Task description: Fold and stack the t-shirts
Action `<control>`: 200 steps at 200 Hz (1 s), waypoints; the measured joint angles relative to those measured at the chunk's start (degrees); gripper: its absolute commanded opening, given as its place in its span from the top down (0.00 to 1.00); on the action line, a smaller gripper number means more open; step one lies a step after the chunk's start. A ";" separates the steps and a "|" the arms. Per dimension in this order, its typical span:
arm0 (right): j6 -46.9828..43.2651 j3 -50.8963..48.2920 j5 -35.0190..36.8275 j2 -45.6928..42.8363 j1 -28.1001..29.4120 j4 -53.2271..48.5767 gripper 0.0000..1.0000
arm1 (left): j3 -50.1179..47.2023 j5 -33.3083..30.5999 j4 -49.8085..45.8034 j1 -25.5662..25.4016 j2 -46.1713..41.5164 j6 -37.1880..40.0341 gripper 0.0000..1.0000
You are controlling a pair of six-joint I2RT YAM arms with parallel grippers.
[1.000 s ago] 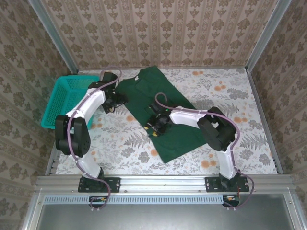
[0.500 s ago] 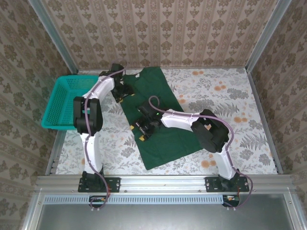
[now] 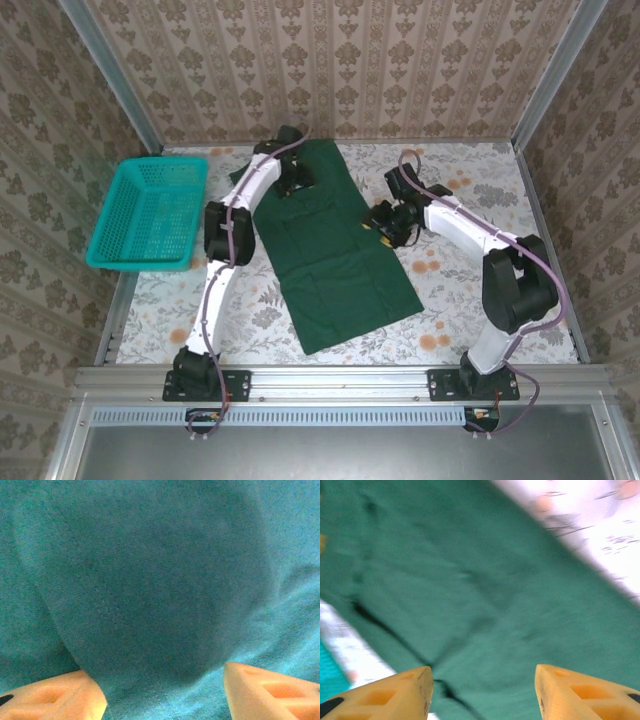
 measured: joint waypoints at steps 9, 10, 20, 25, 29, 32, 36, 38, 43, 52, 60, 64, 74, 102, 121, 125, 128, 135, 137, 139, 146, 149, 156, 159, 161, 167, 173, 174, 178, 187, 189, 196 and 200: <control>-3.13 -1.42 0.02 1.14 -0.42 -0.20 0.44 | 1.44 0.04 0.66 -0.39 0.55 -1.07 0.37; -3.32 -1.53 0.02 1.22 -0.42 -0.20 0.44 | 1.53 0.07 0.70 -0.42 0.61 -1.18 0.37; -5.92 -3.61 -0.42 2.45 -0.44 0.66 0.45 | 2.25 0.22 1.53 -0.98 1.57 -2.10 0.37; -7.10 -4.79 -0.61 3.02 -0.44 0.94 0.46 | 2.51 -0.37 1.73 -1.27 2.05 -2.32 0.37; -7.72 -5.79 -0.81 3.48 -0.44 1.22 0.47 | 2.78 -0.57 1.79 -1.40 2.19 -2.58 0.38; -8.39 -6.43 -0.87 3.78 -0.44 1.33 0.47 | 2.95 -0.44 1.99 -1.49 2.25 -2.86 0.38; -8.85 -7.32 -1.05 4.15 -0.44 1.46 0.47 | 3.10 -0.33 2.19 -1.55 2.27 -3.06 0.39; -9.27 -7.78 -1.07 4.33 -0.44 1.49 0.47 | 3.19 -0.20 2.34 -1.62 2.29 -3.26 0.38; -9.99 -8.81 -1.05 4.59 -0.44 1.60 0.47 | 3.30 0.00 2.75 -1.79 2.49 -3.52 0.39; -10.84 -10.16 -1.18 4.24 -0.46 2.05 0.47 | 3.50 0.37 3.52 -2.12 2.89 -3.74 0.39; -11.10 -11.17 -1.25 3.04 -0.50 3.45 0.47 | 3.67 0.87 4.22 -2.38 3.02 -3.76 0.39; -11.13 -12.13 -1.20 2.32 -0.59 4.31 0.47 | 3.72 1.03 4.68 -2.60 3.06 -3.76 0.39; -10.34 -15.50 -1.01 0.26 -0.68 6.56 0.47 | 3.78 1.31 6.08 -3.30 3.48 -3.69 0.39; -4.57 -26.71 0.07 -8.79 -0.70 12.28 0.46 | 5.35 3.98 10.60 -6.12 5.18 -3.67 0.39; 1.68 -34.86 1.05 -17.05 -0.70 15.45 0.42 | 8.20 6.27 13.73 -8.72 7.43 -3.69 0.39; 2.99 -36.41 1.36 -18.88 -0.70 15.72 0.42 | 8.72 6.69 14.27 -9.16 7.85 -3.72 0.39; 3.82 -37.38 1.55 -20.04 -0.70 15.80 0.42 | 9.31 7.13 14.71 -9.64 8.28 -3.74 0.39; 5.51 -39.12 1.97 -22.40 -0.70 15.85 0.41 | 10.14 7.87 15.65 -10.34 8.96 -3.93 0.39; 5.84 -39.60 2.05 -22.99 -0.70 15.82 0.40 | 10.40 8.13 15.93 -10.56 9.16 -3.93 0.39; 6.45 -40.02 2.27 -23.61 -0.70 15.78 0.40 | 10.58 8.33 16.26 -10.78 9.31 -3.96 0.39; 7.85 -41.07 2.71 -25.24 -0.70 15.74 0.39 | 10.88 8.87 17.16 -11.45 9.68 -4.09 0.38; 8.09 -41.33 2.84 -25.73 -0.70 15.67 0.38 | 10.93 9.07 17.44 -11.67 9.79 -4.17 0.39; 8.96 -41.66 3.04 -26.43 -0.70 15.56 0.38 | 11.04 9.25 18.08 -12.07 9.90 -4.24 0.39; 9.33 -41.68 3.13 -26.49 -0.70 15.54 0.37 | 11.04 9.31 18.29 -12.15 9.94 -4.33 0.39; 9.42 -41.68 3.15 -26.47 -0.70 15.54 0.37 | 11.04 9.33 18.43 -12.20 9.99 -4.35 0.39; 9.64 -41.62 3.26 -26.32 -0.70 15.52 0.37 | 11.04 9.51 18.62 -12.15 9.99 -4.46 0.38; 9.64 -41.35 3.26 -25.94 -0.70 15.43 0.37 | 11.04 9.81 18.73 -11.93 10.01 -4.81 0.39; 9.64 -41.29 3.26 -25.88 -0.70 15.37 0.37 | 11.04 9.88 18.73 -11.91 10.01 -4.85 0.39; 9.62 -40.96 3.26 -25.55 -0.72 15.23 0.36 | 11.04 10.12 18.86 -11.78 10.01 -5.05 0.39; 9.44 -39.91 3.21 -24.11 -0.81 14.93 0.36 | 11.04 10.34 19.12 -11.32 10.05 -5.49 0.38; 9.35 -39.60 3.13 -23.67 -0.83 14.82 0.36 | 11.04 10.38 19.23 -11.21 10.08 -5.57 0.38; 9.11 -38.38 2.78 -21.92 -0.96 14.67 0.36 | 11.06 10.45 19.54 -10.80 10.12 -5.70 0.38; 8.83 -37.53 2.58 -20.74 -1.05 14.67 0.36 | 11.06 10.38 19.67 -10.54 10.14 -5.84 0.38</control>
